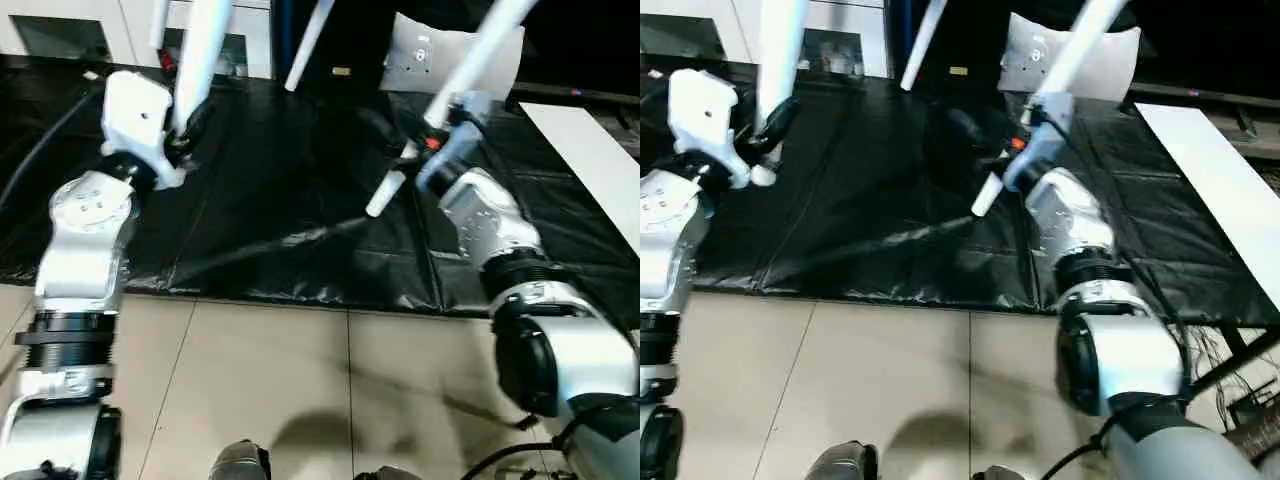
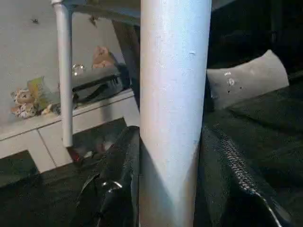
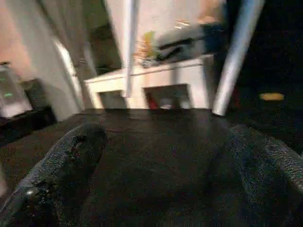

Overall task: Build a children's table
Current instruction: Flip table

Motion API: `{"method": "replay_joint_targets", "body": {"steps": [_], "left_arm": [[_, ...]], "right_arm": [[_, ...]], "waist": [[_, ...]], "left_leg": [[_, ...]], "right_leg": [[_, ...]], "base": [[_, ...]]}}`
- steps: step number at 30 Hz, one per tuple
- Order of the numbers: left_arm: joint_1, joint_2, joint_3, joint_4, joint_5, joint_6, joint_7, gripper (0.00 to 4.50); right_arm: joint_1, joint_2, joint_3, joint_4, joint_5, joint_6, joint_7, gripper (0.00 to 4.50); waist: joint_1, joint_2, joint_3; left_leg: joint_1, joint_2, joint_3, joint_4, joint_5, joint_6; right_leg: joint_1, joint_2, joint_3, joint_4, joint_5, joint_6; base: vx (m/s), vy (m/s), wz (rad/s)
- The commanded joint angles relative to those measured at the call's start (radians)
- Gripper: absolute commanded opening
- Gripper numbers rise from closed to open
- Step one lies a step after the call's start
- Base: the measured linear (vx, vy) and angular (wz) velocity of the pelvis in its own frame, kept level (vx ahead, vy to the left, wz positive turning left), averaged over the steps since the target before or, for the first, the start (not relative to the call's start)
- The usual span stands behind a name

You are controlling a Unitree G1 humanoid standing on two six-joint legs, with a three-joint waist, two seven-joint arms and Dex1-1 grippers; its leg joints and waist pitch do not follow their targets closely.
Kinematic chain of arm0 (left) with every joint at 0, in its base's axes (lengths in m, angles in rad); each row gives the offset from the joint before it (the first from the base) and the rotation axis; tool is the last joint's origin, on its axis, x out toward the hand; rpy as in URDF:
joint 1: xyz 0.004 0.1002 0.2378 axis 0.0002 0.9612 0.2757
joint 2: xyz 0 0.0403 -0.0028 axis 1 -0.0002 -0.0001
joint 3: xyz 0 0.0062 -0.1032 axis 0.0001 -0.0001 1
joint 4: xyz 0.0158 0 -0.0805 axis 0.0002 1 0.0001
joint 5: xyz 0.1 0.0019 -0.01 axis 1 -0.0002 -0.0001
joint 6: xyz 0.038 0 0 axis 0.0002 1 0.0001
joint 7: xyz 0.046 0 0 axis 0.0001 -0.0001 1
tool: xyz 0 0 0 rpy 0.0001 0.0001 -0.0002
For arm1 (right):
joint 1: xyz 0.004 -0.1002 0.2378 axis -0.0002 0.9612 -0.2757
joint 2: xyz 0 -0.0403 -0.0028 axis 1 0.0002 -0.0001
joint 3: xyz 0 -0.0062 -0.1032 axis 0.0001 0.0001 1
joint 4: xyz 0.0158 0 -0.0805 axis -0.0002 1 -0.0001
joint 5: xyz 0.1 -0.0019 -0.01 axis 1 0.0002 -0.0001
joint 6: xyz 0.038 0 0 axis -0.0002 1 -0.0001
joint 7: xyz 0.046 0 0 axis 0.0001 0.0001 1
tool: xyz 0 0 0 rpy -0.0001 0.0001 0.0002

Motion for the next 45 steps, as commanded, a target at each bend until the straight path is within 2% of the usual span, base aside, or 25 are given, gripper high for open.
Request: {"method": "replay_joint_targets", "body": {"steps": [1,4,8,12,13,14,15,17,18,22,23,24,25,26,28,29,30,31,32,33,35,36,40,42,45], "left_arm": [[0.01,0.011,-0.008,-0.015,0.013,0.003,-0.023,1.55],[0.043,0.023,-0.008,-0.052,0.006,0.011,-0.03,1.54],[0.094,0.029,-0.01,-0.077,-0.001,0.01,-0.028,1.54],[0.132,0.045,-0.003,-0.091,0.004,-0.008,-0.035,1.54],[0.146,0.058,0.003,-0.101,-0.002,-0.03,-0.051,1.54],[0.167,0.079,0.011,-0.123,-0.023,-0.066,-0.091,1.54],[0.167,0.079,0.011,-0.123,-0.023,-0.066,-0.091,1.54],[0.183,0.095,0.014,-0.14,-0.044,-0.094,-0.132,1.54],[0.201,0.112,0.014,-0.155,-0.065,-0.099,-0.169,1.54],[0.242,0.154,0.016,-0.181,-0.089,-0.1,-0.231,1.54],[0.255,0.178,0.023,-0.178,-0.09,-0.101,-0.247,1.54],[0.26,0.192,0.03,-0.174,-0.094,-0.106,-0.255,1.54],[0.261,0.194,0.031,-0.174,-0.094,-0.106,-0.257,1.54],[0.272,0.213,0.045,-0.176,-0.105,-0.109,-0.271,1.54],[0.282,0.229,0.054,-0.185,-0.112,-0.105,-0.284,1.54],[0.288,0.242,0.061,-0.189,-0.115,-0.102,-0.291,1.54],[0.297,0.255,0.068,-0.194,-0.119,-0.099,-0.297,1.54],[0.301,0.26,0.072,-0.198,-0.12,-0.097,-0.299,1.54],[0.317,0.272,0.083,-0.215,-0.131,-0.089,-0.304,1.54],[0.328,0.277,0.09,-0.226,-0.138,-0.085,-0.307,1.54],[0.352,0.289,0.103,-0.249,-0.152,-0.076,-0.313,1.54],[0.364,0.294,0.109,-0.258,-0.157,-0.072,-0.316,1.54],[0.408,0.31,0.122,-0.286,-0.166,-0.063,-0.327,1.54],[0.421,0.315,0.127,-0.298,-0.172,-0.057,-0.323,1.54],[0.427,0.315,0.137,-0.299,-0.177,-0.05,-0.308,1.54]], "right_arm": [[-0.012,-0.016,-0.019,0.002,0.0,-0.022,0.021,4.5],[0.026,-0.003,0.003,-0.051,0.002,-0.031,0.102,4.5],[0.064,0.001,0.013,-0.094,-0.005,-0.061,0.108,4.5],[0.083,-0.008,-0.008,-0.127,0.008,-0.065,0.107,4.5],[0.084,-0.019,-0.025,-0.124,0.014,-0.066,0.093,4.5],[0.079,-0.039,-0.05,-0.1,0.018,-0.071,0.059,4.5],[0.079,-0.039,-0.05,-0.1,0.018,-0.071,0.059,4.5],[0.068,-0.055,-0.067,-0.066,0.016,-0.091,0.011,4.5],[0.055,-0.065,-0.09,-0.042,0.036,-0.093,0.006,4.5],[0.032,-0.076,-0.11,-0.019,0.05,-0.097,-0.003,4.5],[0.016,-0.079,-0.113,0.0,0.047,-0.101,0.001,4.5],[0.005,-0.08,-0.113,0.015,0.044,-0.1,0.007,4.5],[0.003,-0.08,-0.113,0.017,0.044,-0.1,0.008,4.5],[-0.014,-0.083,-0.11,0.042,0.035,-0.096,0.017,4.5],[-0.031,-0.088,-0.099,0.071,0.011,-0.103,-0.004,4.5],[-0.048,-0.092,-0.098,0.093,0.0,-0.104,-0.017,4.5],[-0.065,-0.096,-0.098,0.115,-0.009,-0.104,-0.031,4.5],[-0.071,-0.098,-0.099,0.122,-0.011,-0.104,-0.036,4.5],[-0.089,-0.101,-0.106,0.138,-0.009,-0.097,-0.039,4.5],[-0.098,-0.101,-0.104,0.144,-0.013,-0.095,-0.039,4.5],[-0.119,-0.099,-0.097,0.159,-0.022,-0.09,-0.03,4.5],[-0.128,-0.096,-0.093,0.165,-0.025,-0.083,-0.017,4.5],[-0.159,-0.063,-0.082,0.175,-0.013,-0.016,0.153,4.5],[-0.168,-0.048,-0.061,0.178,-0.032,0.002,0.256,4.5],[-0.158,-0.037,-0.021,0.165,-0.057,0.009,0.374,4.5]], "waist": [[-0.011,0.02,-0.073],[-0.015,0.019,-0.068],[-0.015,0.021,-0.063],[-0.017,0.018,-0.059],[-0.019,0.015,-0.056],[-0.018,0.013,-0.053],[-0.018,0.017,-0.054],[-0.016,0.014,-0.049],[-0.021,0.01,-0.043],[-0.024,0.008,-0.039],[-0.026,0.0,-0.035],[-0.024,0.002,-0.037],[-0.026,0.001,-0.029],[-0.029,-0.001,-0.022],[-0.028,-0.001,-0.019],[-0.028,-0.005,-0.015],[-0.03,-0.019,-0.007],[-0.028,-0.016,-0.01],[-0.026,-0.017,-0.012],[-0.026,-0.02,-0.011],[-0.027,-0.026,-0.002],[-0.029,-0.032,0.003],[-0.029,-0.034,0.012],[-0.027,-0.045,0.022],[-0.024,-0.045,0.031]], "left_leg": [[0.054,0.04,-0.034,-0.089,-0.594,-0.095],[0.05,0.041,-0.033,-0.088,-0.582,-0.08],[0.061,0.041,-0.029,-0.084,-0.58,-0.072],[0.06,0.041,-0.03,-0.089,-0.579,-0.069],[0.054,0.04,-0.031,-0.091,-0.572,-0.067],[0.055,0.041,-0.03,-0.093,-0.571,-0.069],[0.06,0.042,-0.029,-0.092,-0.582,-0.074],[0.068,0.041,-0.027,-0.09,-0.602,-0.079],[0.065,0.041,-0.028,-0.094,-0.619,-0.08],[0.055,0.043,-0.03,-0.103,-0.603,-0.079],[0.046,0.045,-0.029,-0.107,-0.568,-0.073],[0.047,0.044,-0.026,-0.106,-0.546,-0.07],[0.046,0.044,-0.022,-0.106,-0.526,-0.061],[0.045,0.044,-0.02,-0.107,-0.525,-0.059],[0.046,0.045,-0.019,-0.108,-0.518,-0.059],[0.048,0.046,-0.018,-0.109,-0.516,-0.062],[0.042,0.046,-0.017,-0.111,-0.494,-0.06],[0.041,0.045,-0.017,-0.11,-0.477,-0.059],[0.043,0.048,-0.013,-0.108,-0.415,-0.05],[0.035,0.047,-0.009,-0.105,-0.326,-0.027],[0.031,0.047,-0.003,-0.101,-0.247,0.002],[0.026,0.046,-0.002,-0.1,-0.23,0.016],[0.034,0.048,0.005,-0.093,-0.167,0.047],[0.035,0.054,0.011,-0.094,-0.149,0.067],[0.039,0.057,0.015,-0.098,-0.16,0.042]], "right_leg": [[0.005,-0.071,0.03,-0.098,-0.44,-0.17],[0.004,-0.077,0.03,-0.105,-0.467,-0.163],[-0.007,-0.077,0.033,-0.113,-0.485,-0.165],[-0.007,-0.073,0.033,-0.113,-0.489,-0.155],[-0.004,-0.072,0.032,-0.111,-0.493,-0.152],[-0.007,-0.072,0.033,-0.114,-0.496,-0.15],[-0.01,-0.072,0.033,-0.115,-0.499,-0.151],[-0.019,-0.07,0.033,-0.119,-0.503,-0.151],[-0.017,-0.067,0.031,-0.116,-0.49,-0.151],[-0.01,-0.07,0.032,-0.108,-0.453,-0.163],[-0.008,-0.068,0.033,-0.1,-0.406,-0.174],[-0.008,-0.068,0.034,-0.098,-0.38,-0.18],[-0.014,-0.065,0.037,-0.098,-0.352,-0.187],[-0.013,-0.066,0.038,-0.098,-0.356,-0.189],[-0.012,-0.069,0.039,-0.099,-0.366,-0.189],[-0.014,-0.068,0.04,-0.098,-0.364,-0.191],[-0.013,-0.068,0.04,-0.096,-0.353,-0.198],[-0.008,-0.07,0.04,-0.093,-0.343,-0.202],[-0.007,-0.069,0.04,-0.088,-0.266,-0.212],[-0.001,-0.064,0.038,-0.078,-0.157,-0.224],[0.0,-0.057,0.035,-0.068,-0.062,-0.245],[0.005,-0.058,0.035,-0.065,-0.05,-0.251],[0.008,-0.056,0.037,-0.059,0.028,-0.274],[0.008,-0.054,0.036,-0.057,0.036,-0.281],[0.006,-0.057,0.037,-0.061,-0.017,-0.278]], "base": [[0.0,0.0,0.0],[0.0,0.0,0.0],[0.0,0.0,0.0],[0.0,0.0,0.0],[0.0,0.0,0.0],[0.0,0.0,0.0],[0.0,0.0,0.0],[0.0,0.0,0.0],[0.0,0.0,0.0],[0.0,0.0,0.0],[0.0,0.0,0.0],[0.0,0.0,0.0],[0.0,0.0,0.0],[0.0,0.0,0.0],[0.0,0.0,0.0],[0.0,0.0,0.0],[0.0,0.0,0.0],[0.0,0.0,0.0],[0.0,0.0,0.0],[0.05,-0.013,-0.01],[0.058,-0.003,-0.04],[0.056,0.006,-0.06],[0.0,0.0,0.0],[0.0,0.0,0.0],[0.0,0.0,0.0]]}}
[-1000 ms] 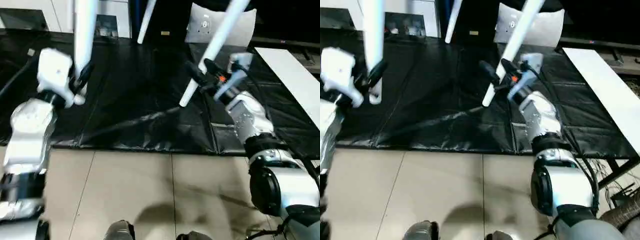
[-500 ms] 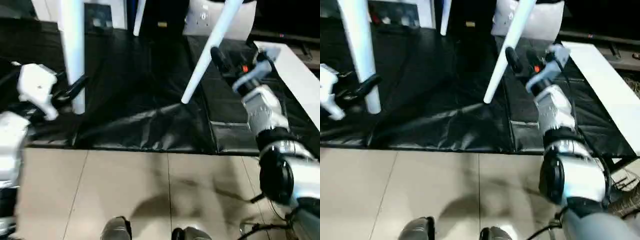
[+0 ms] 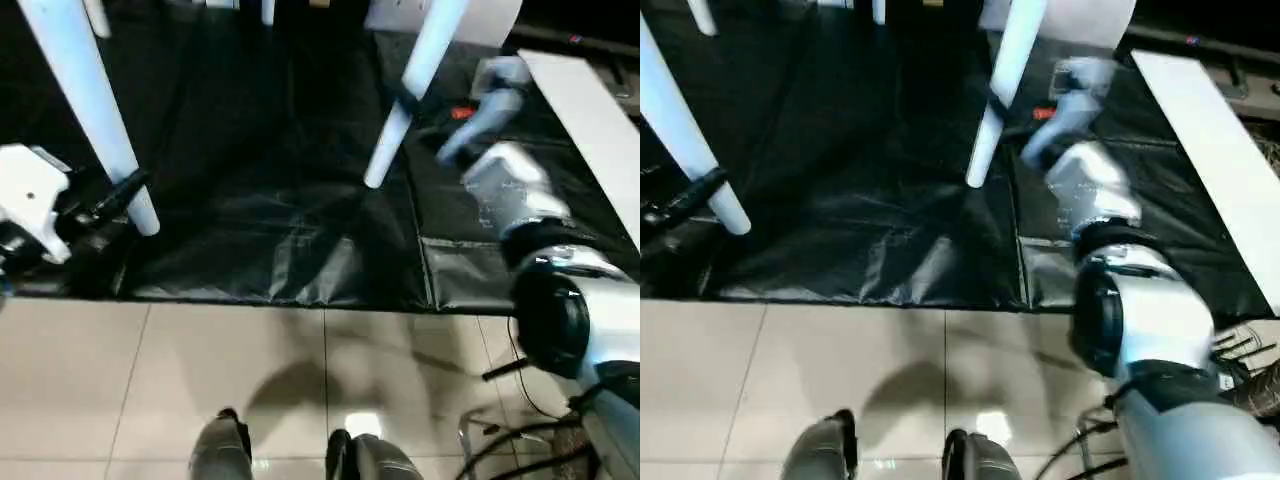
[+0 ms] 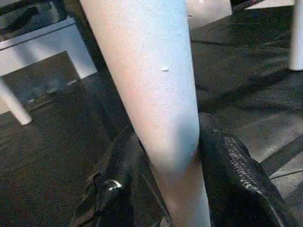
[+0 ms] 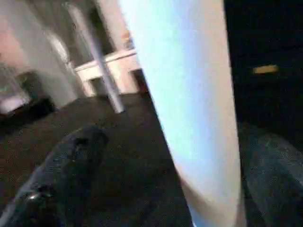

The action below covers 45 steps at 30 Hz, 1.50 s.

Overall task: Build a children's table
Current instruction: Flip table

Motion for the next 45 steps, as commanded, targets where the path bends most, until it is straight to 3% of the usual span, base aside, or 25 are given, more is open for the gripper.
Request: {"method": "replay_joint_targets", "body": {"steps": [1,3,6,12,14,18,19,23,26,30,31,32,35,38,39,41,43,45], "left_arm": [[0.012,0.028,-0.034,-0.044,0.059,-0.006,-0.015,1.54],[0.017,0.031,-0.032,-0.045,0.057,-0.005,-0.013,1.54],[0.016,0.033,-0.024,-0.021,0.07,0.0,0.019,1.54],[-0.009,0.033,-0.011,0.042,0.119,0.028,0.103,1.54],[-0.023,0.036,0.003,0.075,0.134,0.045,0.143,1.54],[-0.042,0.054,0.034,0.148,0.149,0.065,0.205,1.54],[-0.044,0.058,0.038,0.159,0.151,0.067,0.214,1.54],[-0.044,0.075,0.045,0.197,0.148,0.066,0.216,1.54],[-0.038,0.075,0.05,0.199,0.145,0.069,0.219,1.54],[-0.007,0.059,0.09,0.19,0.085,0.069,0.204,1.54],[-0.004,0.058,0.092,0.189,0.082,0.068,0.204,2.1],[0.021,0.058,0.115,0.191,0.058,0.056,0.184,2.24],[0.079,0.049,0.174,0.197,0.004,0.023,0.136,2.5],[0.156,0.034,0.244,0.198,-0.056,-0.012,0.063,2.68],[0.174,0.026,0.266,0.196,-0.087,-0.014,0.032,2.74],[0.237,-0.002,0.338,0.192,-0.154,-0.049,-0.019,2.94],[0.251,-0.008,0.349,0.188,-0.171,-0.056,-0.029,3.04],[0.341,-0.066,0.365,0.095,-0.259,-0.039,-0.095,3.16]], "right_arm": [[0.004,0.021,0.05,-0.006,-0.029,0.027,0.135,4.5],[0.011,0.02,0.059,-0.01,-0.034,0.024,0.161,4.5],[0.074,-0.001,0.103,-0.069,-0.055,0.002,0.296,4.5],[0.162,-0.025,0.109,-0.19,-0.029,0.019,0.386,4.5],[0.19,-0.025,0.117,-0.239,-0.021,0.028,0.398,4.5],[0.247,-0.014,0.136,-0.346,-0.003,0.056,0.405,4.5],[0.262,-0.011,0.144,-0.366,-0.005,0.057,0.411,4.5],[0.325,0.004,0.171,-0.476,-0.007,0.095,0.406,4.5],[0.338,0.006,0.18,-0.493,-0.018,0.086,0.384,4.5],[0.33,-0.002,0.163,-0.48,-0.041,0.046,0.28,4.5],[0.331,-0.003,0.163,-0.48,-0.043,0.043,0.275,4.5],[0.349,-0.01,0.159,-0.503,-0.054,0.032,0.245,4.5],[0.41,-0.026,0.15,-0.583,-0.052,0.042,0.22,4.5],[0.484,-0.045,0.142,-0.677,-0.04,0.068,0.205,4.5],[0.502,-0.048,0.138,-0.699,-0.035,0.076,0.199,4.5],[0.568,-0.054,0.117,-0.783,-0.005,0.118,0.173,4.5],[0.584,-0.056,0.115,-0.802,0.0,0.125,0.167,4.5],[0.707,-0.063,0.126,-0.951,0.022,0.194,0.145,4.5]], "waist": [[-0.003,0.039,-0.068],[-0.004,0.035,-0.063],[-0.001,0.042,-0.064],[-0.003,0.045,-0.067],[-0.002,0.05,-0.068],[-0.003,0.047,-0.068],[-0.003,0.048,-0.073],[-0.004,0.049,-0.084],[-0.006,0.049,-0.086],[-0.011,0.046,-0.087],[-0.012,0.045,-0.087],[-0.014,0.044,-0.092],[-0.021,0.041,-0.098],[-0.02,0.046,-0.103],[-0.017,0.043,-0.098],[-0.015,0.047,-0.104],[-0.01,0.047,-0.097],[0.001,0.059,-0.093]], "left_leg": [[0.06,0.044,-0.009,-0.071,-0.173,0.031],[0.058,0.044,-0.009,-0.074,-0.194,0.017],[0.064,0.046,-0.008,-0.072,-0.183,0.018],[0.062,0.047,-0.009,-0.072,-0.182,0.024],[0.063,0.046,-0.011,-0.075,-0.218,0.005],[0.068,0.044,-0.014,-0.079,-0.26,-0.013],[0.069,0.044,-0.016,-0.08,-0.254,-0.016],[0.072,0.042,-0.013,-0.072,-0.177,0.003],[0.074,0.042,-0.01,-0.07,-0.162,0.012],[0.075,0.042,-0.01,-0.072,-0.194,-0.003],[0.073,0.041,-0.01,-0.073,-0.198,-0.009],[0.075,0.041,-0.01,-0.071,-0.196,-0.011],[0.073,0.04,-0.009,-0.068,-0.154,0.004],[0.075,0.038,-0.005,-0.064,-0.132,0.031],[0.071,0.039,-0.006,-0.067,-0.145,0.031],[0.077,0.042,-0.005,-0.068,-0.184,0.021],[0.075,0.044,-0.005,-0.073,-0.227,0.007],[0.08,0.05,-0.007,-0.078,-0.29,-0.019]], "right_leg": [[0.037,-0.059,0.043,-0.046,-0.03,-0.261],[0.041,-0.065,0.048,-0.05,-0.077,-0.256],[0.039,-0.065,0.051,-0.052,-0.06,-0.246],[0.044,-0.062,0.05,-0.051,-0.055,-0.262],[0.045,-0.064,0.053,-0.056,-0.097,-0.256],[0.043,-0.064,0.057,-0.064,-0.157,-0.24],[0.046,-0.065,0.057,-0.064,-0.158,-0.238],[0.049,-0.057,0.057,-0.052,-0.035,-0.261],[0.048,-0.057,0.056,-0.049,-0.002,-0.28],[0.049,-0.061,0.058,-0.054,-0.061,-0.279],[0.05,-0.061,0.058,-0.055,-0.07,-0.275],[0.052,-0.061,0.059,-0.052,-0.065,-0.274],[0.056,-0.057,0.06,-0.048,-0.012,-0.257],[0.057,-0.053,0.06,-0.047,0.042,-0.268],[0.058,-0.055,0.061,-0.052,0.024,-0.27],[0.056,-0.053,0.06,-0.053,-0.01,-0.276],[0.053,-0.054,0.059,-0.059,-0.062,-0.268],[0.048,-0.056,0.062,-0.068,-0.129,-0.253]], "base": [[0.0,0.0,0.0],[0.0,0.0,0.0],[0.0,0.0,0.0],[0.0,0.0,0.0],[0.0,0.0,0.0],[0.0,0.0,0.0],[0.0,0.0,0.0],[0.0,0.0,0.0],[0.0,0.0,0.0],[0.0,0.0,0.0],[0.0,0.0,0.0],[0.0,0.0,0.0],[0.0,0.0,0.0],[0.0,0.0,0.0],[0.0,0.0,0.0],[0.0,0.0,0.0],[0.0,0.0,0.0],[0.0,0.0,0.0]]}}
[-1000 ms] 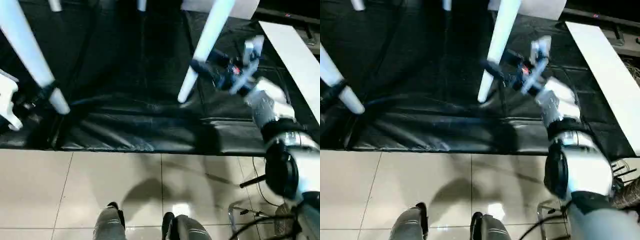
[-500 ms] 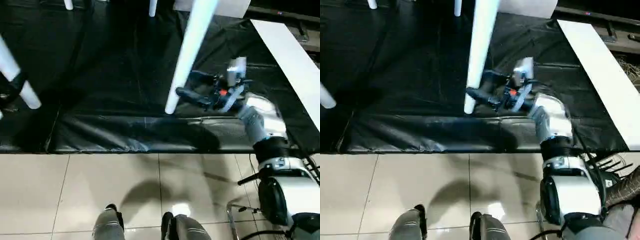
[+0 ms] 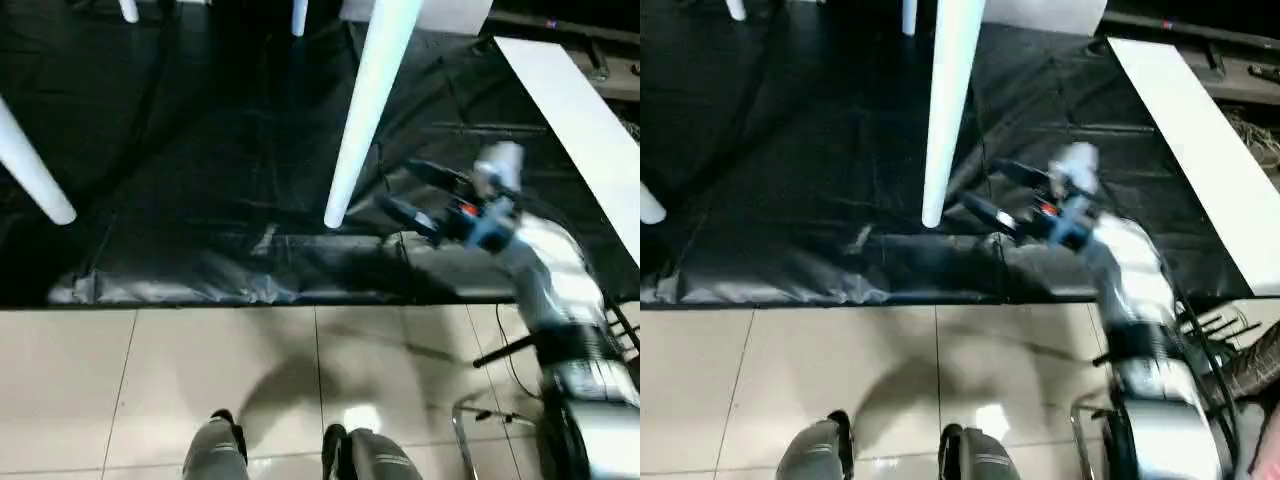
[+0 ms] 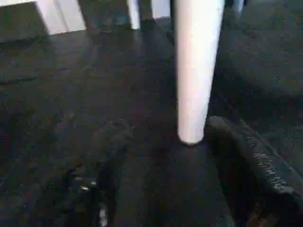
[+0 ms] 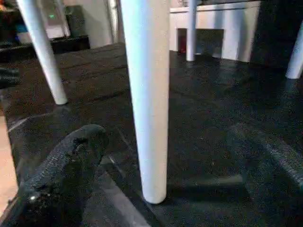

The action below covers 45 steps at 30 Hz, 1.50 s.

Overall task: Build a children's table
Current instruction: Flip table

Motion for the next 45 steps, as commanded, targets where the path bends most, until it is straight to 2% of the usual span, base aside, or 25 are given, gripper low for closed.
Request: {"method": "replay_joint_targets", "body": {"steps": [1,4,5,9,12,16,17,19,20,21,22,23,24,25,26,27,28,29,30,31,32,33,40,42,45], "left_arm": [[0.051,-0.03,-0.001,-0.071,-0.054,0.011,-0.05,3.27],[0.149,-0.097,-0.064,-0.215,-0.129,0.069,-0.085,3.5],[0.185,-0.129,-0.107,-0.284,-0.156,0.086,-0.084,3.57],[0.271,-0.23,-0.323,-0.452,-0.173,0.135,-0.037,3.93],[0.303,-0.274,-0.449,-0.458,-0.105,0.155,-0.051,4.0],[0.295,-0.314,-0.5,-0.325,-0.015,0.118,-0.085,4.3],[0.28,-0.329,-0.513,-0.26,0.01,0.109,-0.085,4.3],[0.246,-0.346,-0.548,-0.146,0.062,0.09,-0.036,4.3],[0.24,-0.347,-0.557,-0.127,0.064,0.091,-0.032,4.3],[0.218,-0.347,-0.588,-0.06,0.084,0.108,-0.004,4.3],[0.203,-0.344,-0.61,-0.007,0.113,0.113,0.02,4.3],[0.203,-0.344,-0.61,-0.007,0.113,0.113,0.02,4.3],[0.169,-0.357,-0.637,0.106,0.137,0.137,0.045,4.3],[0.157,-0.368,-0.639,0.142,0.139,0.144,0.042,4.3],[0.103,-0.393,-0.647,0.278,0.192,0.095,0.082,4.3],[0.092,-0.398,-0.648,0.303,0.203,0.084,0.091,4.3],[0.039,-0.421,-0.639,0.411,0.232,0.097,0.163,4.3],[-0.005,-0.439,-0.63,0.492,0.247,0.111,0.219,4.3],[-0.042,-0.455,-0.621,0.561,0.257,0.119,0.268,4.3],[-0.072,-0.47,-0.616,0.613,0.266,0.094,0.292,4.3],[-0.072,-0.47,-0.616,0.613,0.266,0.094,0.292,4.3],[-0.106,-0.487,-0.614,0.66,0.272,0.059,0.337,4.3],[-0.221,-0.536,-0.623,0.834,0.292,0.046,0.368,4.3],[-0.257,-0.543,-0.628,0.9,0.324,0.06,0.419,4.3],[-0.29,-0.552,-0.601,0.974,0.321,0.074,0.492,4.3]], "right_arm": [[0.06,-0.014,0.002,-0.088,0.021,0.049,-0.014,4.5],[0.176,-0.01,0.032,-0.23,0.044,0.117,-0.037,4.5],[0.218,-0.005,0.044,-0.278,0.053,0.14,-0.047,4.5],[0.353,0.006,0.121,-0.405,0.055,0.192,-0.054,4.5],[0.41,0.008,0.184,-0.419,0.029,0.204,-0.039,4.5],[0.438,-0.001,0.279,-0.351,-0.023,0.179,0.02,4.5],[0.44,-0.002,0.317,-0.311,-0.059,0.155,0.035,4.5],[0.439,-0.001,0.373,-0.236,-0.109,0.142,0.032,4.5],[0.435,0.002,0.381,-0.212,-0.122,0.135,0.023,4.5],[0.419,0.016,0.407,-0.122,-0.17,0.105,-0.014,4.5],[0.408,0.029,0.424,-0.058,-0.195,0.095,-0.033,4.5],[0.408,0.029,0.424,-0.058,-0.195,0.095,-0.033,4.5],[0.387,0.058,0.462,0.074,-0.252,0.07,-0.096,4.5],[0.381,0.068,0.472,0.115,-0.27,0.06,-0.118,4.5],[0.358,0.12,0.465,0.259,-0.293,0.071,-0.215,4.5],[0.353,0.13,0.463,0.286,-0.296,0.074,-0.234,4.5],[0.332,0.171,0.456,0.4,-0.323,0.065,-0.355,4.5],[0.317,0.199,0.438,0.474,-0.328,0.061,-0.447,4.5],[0.306,0.22,0.417,0.532,-0.326,0.059,-0.529,4.5],[0.298,0.238,0.394,0.583,-0.318,0.078,-0.612,4.5],[0.298,0.238,0.394,0.583,-0.318,0.078,-0.612,4.5],[0.296,0.257,0.35,0.63,-0.292,0.103,-0.694,4.5],[0.245,0.275,0.25,0.827,-0.263,0.099,-0.911,4.5],[0.238,0.269,0.242,0.864,-0.267,0.084,-0.943,4.5],[0.237,0.26,0.221,0.883,-0.266,0.065,-0.982,4.5]], "waist": [[0.008,0.049,-0.094],[0.016,0.048,-0.078],[0.024,0.06,-0.08],[0.033,0.063,-0.08],[0.027,0.069,-0.073],[0.019,0.081,-0.075],[0.011,0.072,-0.076],[0.004,0.08,-0.067],[-0.011,0.091,-0.06],[-0.016,0.111,-0.057],[0.004,0.129,-0.066],[0.083,0.122,-0.068],[0.067,0.077,-0.082],[0.047,0.015,-0.09],[0.047,0.061,-0.047],[0.051,0.074,-0.06],[0.047,0.09,-0.067],[0.021,0.094,-0.084],[0.025,0.133,-0.11],[0.022,0.152,-0.108],[0.016,0.133,-0.112],[0.007,0.13,-0.102],[-0.026,0.13,-0.133],[-0.031,0.12,-0.142],[-0.036,0.112,-0.142]], "left_leg": [[0.056,0.042,-0.014,-0.07,-0.311,-0.012],[0.066,0.04,-0.018,-0.08,-0.48,-0.047],[0.072,0.044,-0.026,-0.081,-0.525,-0.067],[0.072,0.043,-0.035,-0.087,-0.56,-0.073],[0.083,0.031,-0.046,-0.088,-0.629,-0.083],[0.075,0.028,-0.058,-0.094,-0.604,-0.085],[0.076,0.026,-0.059,-0.095,-0.596,-0.08],[0.09,0.028,-0.064,-0.099,-0.67,-0.086],[0.11,0.03,-0.068,-0.106,-0.773,-0.092],[0.085,0.049,-0.069,-0.154,-0.888,-0.1],[0.022,0.068,-0.058,-0.199,-0.946,-0.108],[-0.063,0.06,0.02,-0.234,-0.971,-0.093],[0.035,0.03,0.056,-0.176,-0.733,-0.103],[0.132,-0.001,0.012,-0.004,-0.52,-0.091],[0.165,-0.025,-0.076,0.132,-0.279,-0.043],[0.036,-0.031,-0.146,0.073,-0.098,-0.045],[0.051,-0.004,-0.144,0.02,-0.185,-0.077],[0.091,0.018,-0.123,-0.045,-0.383,-0.081],[0.102,0.034,-0.117,-0.058,-0.455,-0.085],[0.092,0.032,-0.116,-0.063,-0.475,-0.087],[0.084,0.032,-0.109,-0.065,-0.456,-0.076],[0.054,0.03,-0.109,-0.081,-0.483,-0.073],[0.047,0.016,-0.085,-0.061,-0.305,-0.027],[0.043,0.014,-0.074,-0.051,-0.2,0.01],[0.045,0.02,-0.068,-0.051,-0.204,0.036]], "right_leg": [[0.04,-0.07,0.047,-0.071,-0.144,-0.241],[0.029,-0.077,0.051,-0.096,-0.379,-0.194],[0.028,-0.084,0.056,-0.105,-0.448,-0.175],[0.029,-0.083,0.056,-0.123,-0.503,-0.127],[0.03,-0.091,0.049,-0.153,-0.689,-0.065],[0.046,-0.096,0.038,-0.162,-0.711,-0.037],[0.051,-0.095,0.033,-0.167,-0.712,-0.03],[0.044,-0.089,0.017,-0.18,-0.745,-0.029],[0.042,-0.067,-0.023,-0.194,-0.73,-0.024],[0.077,-0.036,-0.067,-0.153,-0.612,-0.043],[0.134,-0.024,-0.062,-0.009,-0.442,-0.073],[0.163,0.002,-0.054,0.118,-0.273,-0.063],[0.075,-0.025,0.037,0.076,-0.625,-0.038],[-0.009,-0.102,0.069,-0.097,-0.897,0.004],[-0.069,-0.221,0.107,-0.226,-1.117,-0.073],[0.101,-0.191,0.079,-0.155,-0.943,-0.137],[0.095,-0.154,0.059,-0.131,-0.79,-0.153],[0.061,-0.064,0.035,-0.075,-0.473,-0.194],[0.065,-0.07,0.035,-0.06,-0.267,-0.241],[0.067,-0.074,0.034,-0.059,-0.21,-0.253],[0.081,-0.079,0.033,-0.066,-0.175,-0.255],[0.1,-0.092,0.029,-0.071,-0.252,-0.223],[0.102,-0.104,0.044,-0.082,-0.192,-0.226],[0.105,-0.1,0.044,-0.071,-0.04,-0.242],[0.104,-0.099,0.041,-0.07,-0.024,-0.249]], "base": [[0.0,0.0,0.0],[0.0,0.0,0.0],[0.0,0.0,0.0],[0.0,0.0,0.0],[0.0,0.0,0.0],[0.0,0.0,0.0],[0.0,0.0,0.0],[-0.032,0.014,-0.04],[-0.064,0.028,-0.08],[-0.054,0.034,-0.08],[-0.1,0.031,-0.05],[-0.1,0.031,-0.05],[-0.072,-0.035,0.12],[0.024,-0.1,0.09],[0.024,-0.1,0.09],[0.079,-0.005,-0.23],[0.02,0.051,-0.03],[0.02,0.051,-0.03],[-0.083,-0.003,0.3],[0.0,0.0,0.0],[0.0,0.0,0.0],[0.004,0.056,-0.12],[0.003,0.015,-0.03],[0.0,0.0,0.0],[0.0,0.0,0.0]]}}
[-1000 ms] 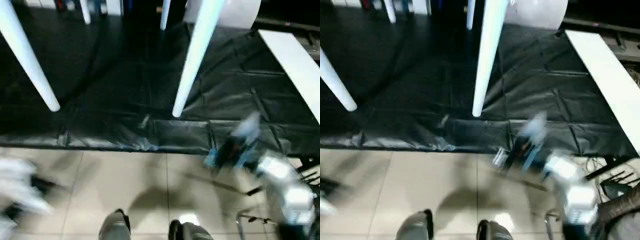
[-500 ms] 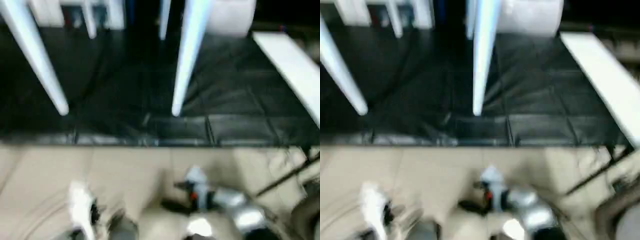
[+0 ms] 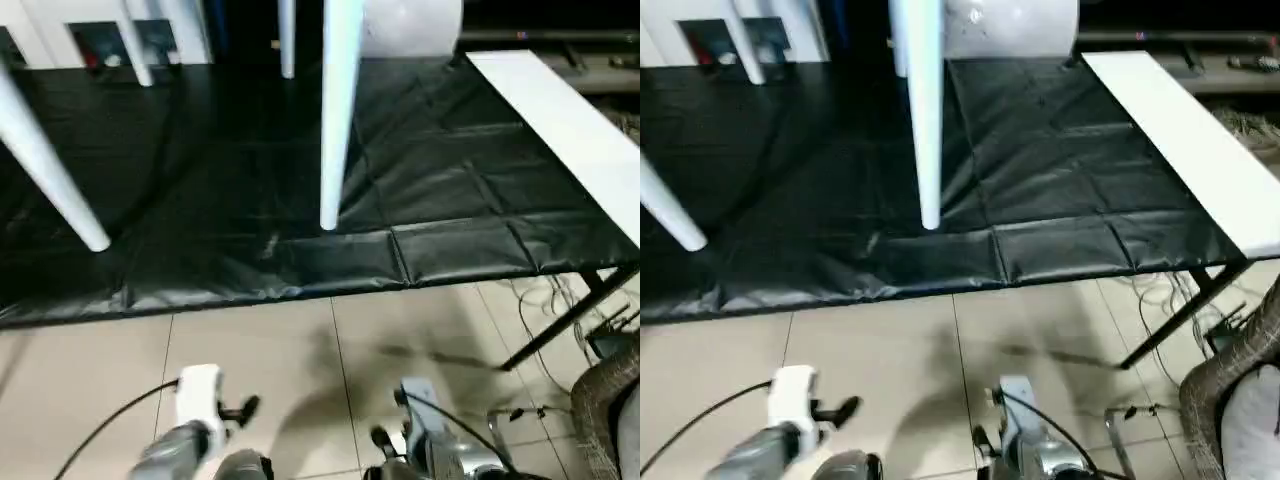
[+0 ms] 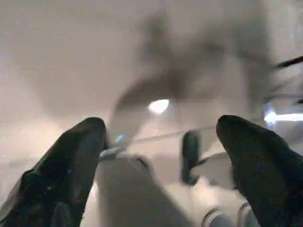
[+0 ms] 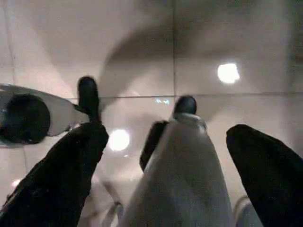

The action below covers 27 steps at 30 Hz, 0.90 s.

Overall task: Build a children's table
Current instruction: Flip table

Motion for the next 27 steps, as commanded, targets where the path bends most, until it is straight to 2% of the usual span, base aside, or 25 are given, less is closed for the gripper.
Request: {"method": "replay_joint_targets", "body": {"steps": [1,2,3,5,7,9,11,12,13,14,15,16,17,18,19,20,21,22,23,24,25,26,27], "left_arm": [[-0.008,-0.01,0.038,0.061,-0.014,-0.008,0.041,4.3],[-0.012,-0.015,0.047,0.073,-0.025,-0.017,0.037,4.3],[-0.018,-0.02,0.048,0.087,-0.026,-0.023,0.041,4.3],[-0.02,-0.021,0.047,0.091,-0.024,-0.023,0.045,4.3],[-0.035,-0.026,0.053,0.123,-0.019,-0.034,0.044,4.3],[-0.047,-0.031,0.06,0.15,-0.013,-0.046,0.04,4.3],[-0.053,-0.029,0.061,0.161,-0.007,-0.053,0.042,4.3],[-0.059,-0.025,0.064,0.167,-0.006,-0.058,0.037,4.3],[-0.062,-0.022,0.069,0.169,-0.01,-0.062,0.031,4.3],[-0.068,-0.018,0.081,0.171,-0.021,-0.058,0.023,4.3],[-0.074,-0.013,0.087,0.172,-0.026,-0.055,0.022,4.3],[-0.077,-0.01,0.087,0.173,-0.025,-0.055,0.024,4.3],[-0.079,-0.008,0.087,0.177,-0.023,-0.057,0.025,4.3],[-0.087,-0.004,0.092,0.184,-0.025,-0.054,0.021,4.3],[-0.088,-0.003,0.092,0.185,-0.025,-0.054,0.02,4.3],[-0.084,-0.007,0.093,0.188,-0.025,-0.059,0.02,4.3],[-0.075,-0.016,0.092,0.19,-0.023,-0.067,0.022,4.3],[-0.066,-0.023,0.09,0.191,-0.02,-0.075,0.023,4.3],[-0.062,-0.029,0.088,0.199,-0.012,-0.075,0.028,4.3],[-0.063,-0.03,0.089,0.202,-0.011,-0.074,0.026,4.3],[-0.063,-0.03,0.089,0.202,-0.011,-0.074,0.026,4.3],[-0.063,-0.03,0.088,0.203,-0.008,-0.074,0.025,4.3],[-0.063,-0.03,0.088,0.203,-0.008,-0.074,0.025,4.3]], "right_arm": [[-0.006,-0.012,-0.023,0.018,-0.013,-0.011,-0.034,4.5],[-0.007,-0.011,-0.029,0.024,-0.016,-0.006,-0.033,4.5],[-0.011,-0.008,-0.03,0.034,-0.025,-0.002,-0.034,4.5],[-0.012,-0.006,-0.026,0.038,-0.031,-0.002,-0.036,4.5],[-0.021,0.003,-0.014,0.057,-0.045,-0.01,-0.039,4.5],[-0.028,0.017,-0.017,0.067,-0.047,-0.027,-0.029,4.5],[-0.034,0.023,-0.005,0.068,-0.072,-0.034,-0.014,4.5],[-0.036,0.032,0.013,0.07,-0.095,-0.038,0.015,4.5],[-0.037,0.037,0.024,0.071,-0.107,-0.039,0.03,4.5],[-0.038,0.048,0.045,0.073,-0.13,-0.045,0.054,4.5],[-0.039,0.061,0.067,0.074,-0.15,-0.052,0.075,4.5],[-0.04,0.068,0.075,0.075,-0.159,-0.056,0.083,4.5],[-0.04,0.072,0.079,0.076,-0.163,-0.058,0.087,4.5],[-0.043,0.082,0.086,0.079,-0.173,-0.064,0.091,4.5],[-0.043,0.083,0.086,0.08,-0.174,-0.065,0.09,4.5],[-0.045,0.086,0.086,0.082,-0.177,-0.066,0.088,4.5],[-0.047,0.09,0.086,0.084,-0.181,-0.07,0.09,4.5],[-0.049,0.092,0.085,0.085,-0.184,-0.071,0.093,4.5],[-0.047,0.092,0.071,0.085,-0.181,-0.07,0.096,4.5],[-0.039,0.081,0.058,0.083,-0.17,-0.062,0.099,4.5],[-0.039,0.081,0.058,0.083,-0.17,-0.062,0.099,4.5],[-0.033,0.072,0.037,0.082,-0.152,-0.045,0.088,4.5],[-0.033,0.072,0.037,0.082,-0.152,-0.045,0.088,4.5]], "waist": [[0.0,-0.006,-0.069],[0.001,-0.003,-0.068],[-0.001,-0.014,-0.068],[0.0,-0.005,-0.064],[0.0,-0.016,-0.06],[0.0,-0.019,-0.057],[0.001,-0.019,-0.057],[0.012,-0.034,-0.052],[0.01,-0.012,-0.063],[0.009,-0.003,-0.066],[0.006,-0.002,-0.068],[0.006,-0.001,-0.06],[0.011,0.011,-0.048],[0.017,0.023,-0.034],[0.017,0.019,-0.034],[0.023,0.011,-0.029],[0.027,0.014,-0.028],[0.032,0.007,-0.03],[0.038,0.014,-0.028],[0.034,0.028,-0.038],[0.02,0.041,-0.049],[-0.03,0.058,-0.083],[-0.031,0.035,-0.09]], "left_leg": [[0.0,0.044,-0.004,-0.076,-0.132,0.059],[0.002,0.044,-0.002,-0.075,-0.129,0.065],[0.001,0.046,0.0,-0.075,-0.126,0.072],[0.005,0.05,0.0,-0.08,-0.16,0.07],[0.007,0.05,0.001,-0.086,-0.21,0.059],[0.009,0.053,-0.001,-0.09,-0.257,0.037],[0.009,0.054,-0.002,-0.093,-0.27,0.026],[-0.048,0.028,-0.035,-0.106,-0.242,0.087],[-0.046,0.02,-0.039,-0.098,-0.21,0.124],[-0.036,0.007,-0.053,-0.087,-0.216,0.202],[-0.035,0.004,-0.057,-0.082,-0.243,0.22],[-0.054,0.002,-0.063,-0.082,-0.289,0.215],[-0.051,-0.001,-0.061,-0.092,-0.401,0.17],[-0.048,-0.006,-0.057,-0.093,-0.519,0.118],[-0.046,-0.008,-0.054,-0.091,-0.551,0.102],[-0.047,-0.01,-0.046,-0.077,-0.55,0.099],[-0.042,-0.008,-0.042,-0.069,-0.527,0.105],[-0.039,-0.004,-0.037,-0.061,-0.462,0.132],[-0.028,-0.001,-0.034,-0.071,-0.414,0.16],[-0.004,-0.01,-0.052,-0.102,-0.354,0.213],[0.05,-0.004,-0.094,-0.114,-0.289,0.291],[0.21,0.066,-0.172,-0.067,-0.081,0.453],[0.209,0.098,-0.207,-0.057,0.133,0.534]], "right_leg": [[0.039,-0.079,0.045,-0.078,0.034,-0.253],[0.037,-0.079,0.046,-0.08,0.03,-0.26],[0.037,-0.079,0.046,-0.08,0.03,-0.262],[0.03,-0.079,0.045,-0.085,-0.013,-0.261],[0.027,-0.08,0.047,-0.093,-0.086,-0.249],[0.023,-0.083,0.051,-0.099,-0.164,-0.232],[0.021,-0.083,0.052,-0.101,-0.194,-0.217],[0.06,-0.098,0.012,-0.098,-0.185,-0.199],[0.063,-0.094,-0.004,-0.101,-0.167,-0.192],[0.057,-0.097,-0.031,-0.11,-0.17,-0.2],[0.063,-0.103,-0.038,-0.117,-0.191,-0.208],[0.09,-0.11,-0.053,-0.131,-0.288,-0.192],[0.108,-0.103,-0.077,-0.154,-0.478,-0.142],[0.125,-0.104,-0.09,-0.175,-0.642,-0.108],[0.135,-0.102,-0.092,-0.182,-0.693,-0.094],[0.157,-0.118,-0.091,-0.206,-0.775,-0.072],[0.164,-0.127,-0.092,-0.218,-0.796,-0.069],[0.183,-0.132,-0.094,-0.235,-0.786,-0.069],[0.195,-0.114,-0.105,-0.239,-0.723,-0.07],[0.203,-0.048,-0.123,-0.213,-0.556,-0.066],[0.173,0.002,-0.131,-0.157,-0.415,-0.065],[0.014,0.043,-0.084,-0.014,-0.221,-0.053],[-0.015,0.032,-0.064,0.032,-0.164,-0.03]], "base": [[0.0,0.0,0.0],[0.0,0.0,0.0],[0.0,0.0,0.0],[0.0,0.0,0.0],[0.0,0.0,0.0],[0.0,0.0,0.0],[0.0,0.0,0.0],[0.0,0.0,0.0],[-0.018,-0.005,0.33],[-0.018,-0.005,0.33],[0.026,-0.017,0.6],[0.022,-0.007,0.57],[0.022,-0.007,0.57],[0.033,0.009,0.55],[0.077,0.015,0.6],[0.077,0.015,0.6],[0.098,0.023,0.65],[0.123,0.039,0.7],[0.123,0.039,0.7],[0.183,0.065,0.7],[0.261,0.07,0.63],[0.261,0.07,0.63],[0.243,0.052,0.31]]}}
